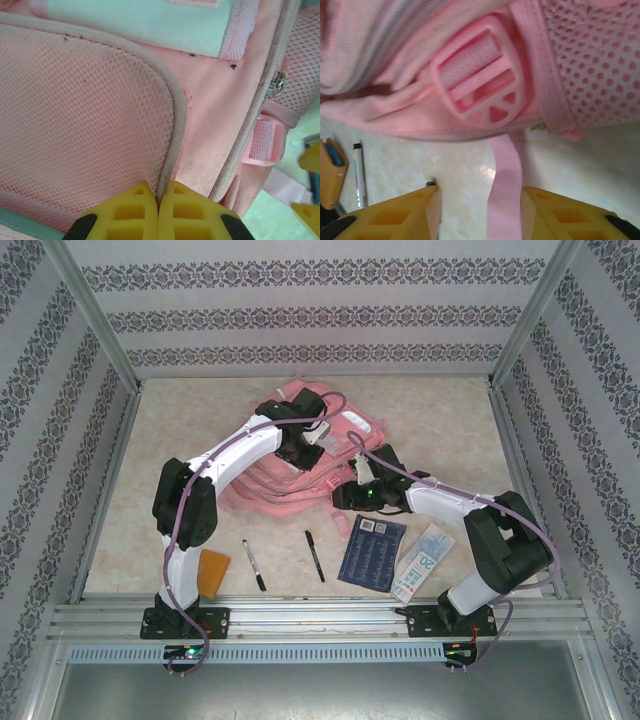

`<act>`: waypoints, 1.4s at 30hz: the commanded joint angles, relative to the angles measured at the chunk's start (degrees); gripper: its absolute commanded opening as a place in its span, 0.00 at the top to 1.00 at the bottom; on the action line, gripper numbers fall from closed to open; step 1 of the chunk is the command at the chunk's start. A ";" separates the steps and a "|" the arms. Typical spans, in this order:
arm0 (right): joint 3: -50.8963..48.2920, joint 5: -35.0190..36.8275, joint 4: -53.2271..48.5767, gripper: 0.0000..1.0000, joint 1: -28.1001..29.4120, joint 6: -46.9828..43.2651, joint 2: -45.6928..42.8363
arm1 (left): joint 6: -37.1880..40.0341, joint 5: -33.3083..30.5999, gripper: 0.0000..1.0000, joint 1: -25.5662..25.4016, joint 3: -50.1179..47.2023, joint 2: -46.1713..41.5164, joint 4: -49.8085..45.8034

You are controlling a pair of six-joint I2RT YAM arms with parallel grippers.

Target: Pack the student bag

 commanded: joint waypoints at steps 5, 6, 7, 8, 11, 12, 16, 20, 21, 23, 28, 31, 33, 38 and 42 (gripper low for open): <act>-2.38 9.06 6.70 0.45 -2.46 -5.77 1.86 | -0.85 2.01 1.00 0.50 6.33 -1.69 -4.18; -2.46 8.18 7.59 0.45 -3.07 -6.52 2.78 | -0.89 2.21 1.00 0.43 6.53 -1.69 -4.42; -2.45 6.50 8.79 0.45 -3.56 -7.01 4.00 | -0.95 2.40 1.00 0.50 6.67 -1.71 -4.46; -2.54 5.01 10.04 0.45 -3.83 -7.48 4.82 | -1.02 2.75 1.00 0.50 6.73 -1.66 -4.49; -2.65 2.55 13.70 0.47 -3.87 -9.12 6.41 | -1.11 3.75 1.00 0.50 6.93 -1.77 -4.55; -2.69 2.29 14.69 0.49 -3.94 -9.80 6.53 | -1.11 4.07 1.00 0.50 6.95 -1.79 -4.57; -2.34 2.09 15.51 0.58 -4.03 -13.28 5.85 | -0.84 4.23 1.00 0.45 7.34 -1.79 -5.15; -1.63 0.84 14.24 0.76 -4.13 -15.77 5.67 | -1.02 4.48 1.00 0.47 7.55 -1.79 -5.05; -1.59 0.67 14.08 0.81 -4.13 -15.88 5.76 | -1.17 4.40 1.00 0.50 7.47 -1.79 -4.88; -1.66 0.18 13.61 0.91 -4.00 -15.91 5.64 | -1.45 3.93 1.00 0.50 7.24 -1.70 -4.56; -2.12 0.69 9.93 1.00 -0.57 -16.68 2.62 | -4.42 1.57 1.00 0.50 7.32 -0.86 -3.05; -1.38 -0.70 6.86 1.00 2.39 -18.26 1.98 | -6.52 0.67 1.00 0.50 7.56 0.00 -1.60; -0.61 -2.40 5.23 1.00 3.57 -19.08 2.19 | -7.66 0.36 1.00 0.50 7.66 0.43 -0.59; 0.64 -6.68 4.40 1.00 4.87 -19.42 3.55 | -11.17 -2.48 1.00 0.45 8.42 1.92 1.56; 0.97 -12.11 6.11 1.00 5.77 -16.85 3.93 | -15.13 -3.00 1.00 0.50 9.32 3.60 2.01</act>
